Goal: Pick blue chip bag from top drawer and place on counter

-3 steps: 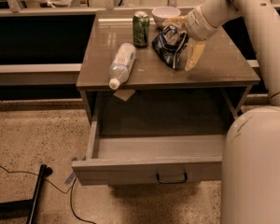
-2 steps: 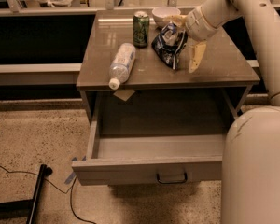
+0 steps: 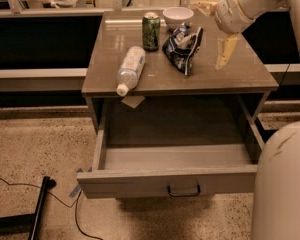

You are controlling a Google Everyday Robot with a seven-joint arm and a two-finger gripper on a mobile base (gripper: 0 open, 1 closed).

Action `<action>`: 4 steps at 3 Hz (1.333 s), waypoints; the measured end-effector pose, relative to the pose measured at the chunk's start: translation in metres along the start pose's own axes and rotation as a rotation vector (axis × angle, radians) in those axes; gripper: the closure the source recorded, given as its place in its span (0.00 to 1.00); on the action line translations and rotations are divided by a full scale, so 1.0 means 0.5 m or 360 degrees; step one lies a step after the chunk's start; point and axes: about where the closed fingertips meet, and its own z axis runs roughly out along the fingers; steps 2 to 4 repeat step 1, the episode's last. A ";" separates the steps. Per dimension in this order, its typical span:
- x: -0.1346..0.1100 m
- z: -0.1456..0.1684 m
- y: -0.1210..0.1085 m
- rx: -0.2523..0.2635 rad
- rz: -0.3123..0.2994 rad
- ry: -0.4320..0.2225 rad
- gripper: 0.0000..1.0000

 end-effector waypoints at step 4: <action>0.000 -0.004 0.000 0.0006 -0.0005 -0.0001 0.00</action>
Offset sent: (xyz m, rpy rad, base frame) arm 0.0000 0.0000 0.0000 0.0000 0.0000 0.0000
